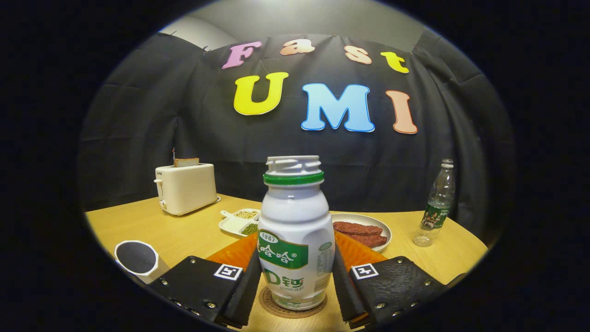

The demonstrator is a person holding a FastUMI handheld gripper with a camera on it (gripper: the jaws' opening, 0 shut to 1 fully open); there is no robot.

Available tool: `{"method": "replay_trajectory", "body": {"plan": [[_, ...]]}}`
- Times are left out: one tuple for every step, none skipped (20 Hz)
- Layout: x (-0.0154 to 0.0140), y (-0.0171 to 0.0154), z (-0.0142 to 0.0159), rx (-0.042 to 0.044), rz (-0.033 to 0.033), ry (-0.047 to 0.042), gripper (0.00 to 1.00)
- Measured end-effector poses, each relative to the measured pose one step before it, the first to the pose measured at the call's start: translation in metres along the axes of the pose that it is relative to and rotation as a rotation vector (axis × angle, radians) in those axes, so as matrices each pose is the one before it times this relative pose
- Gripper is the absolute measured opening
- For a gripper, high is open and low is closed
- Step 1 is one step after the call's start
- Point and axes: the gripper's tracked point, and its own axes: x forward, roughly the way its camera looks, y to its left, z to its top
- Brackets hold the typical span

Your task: Take the bottle from table, then pour the juice into the cup, finally place the bottle on the coaster

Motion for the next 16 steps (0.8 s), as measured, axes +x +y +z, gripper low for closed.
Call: {"method": "replay_trajectory", "body": {"plan": [[0.00259, 0.00039, -0.00454, 0.00078, 0.00089, 0.00998, 0.71], [0.00178, -0.00065, -0.00369, 0.00053, -0.00103, 0.00709, 0.71], [-0.00157, -0.00142, 0.00164, 0.00654, -0.00134, -0.00897, 0.71], [0.00113, 0.00102, 0.00127, 0.01230, 0.00280, -0.00725, 0.72], [0.00146, 0.00273, -0.00095, 0.00849, 0.00764, 0.00523, 0.71], [-0.00108, 0.00168, -0.00337, 0.00112, -0.00093, 0.00260, 0.71], [-0.00046, -0.00075, 0.00259, 0.00116, -0.00075, -0.00489, 0.72], [0.00081, 0.00023, -0.00136, 0.00431, -0.00024, -0.00355, 0.71], [0.00055, 0.00008, 0.00032, 0.00244, 0.00070, -0.00049, 0.72], [-0.00054, 0.00107, -0.00089, -0.00274, 0.00202, -0.00618, 0.72], [-0.00059, 0.00018, -0.00051, -0.00350, 0.00034, 0.00256, 0.72], [0.00117, -0.00186, -0.00226, -0.01194, -0.00320, 0.01047, 0.73], [0.00013, -0.00073, -0.00226, -0.00277, 0.00329, 0.01072, 0.74], [-0.00067, 0.00229, -0.00186, 0.00677, 0.00790, 0.00580, 0.81], [0.00100, 0.00022, 0.00008, 0.01085, -0.00364, 0.00208, 0.90], [-0.00281, 0.00096, 0.00377, 0.00061, -0.00301, -0.00593, 0.98]]}}
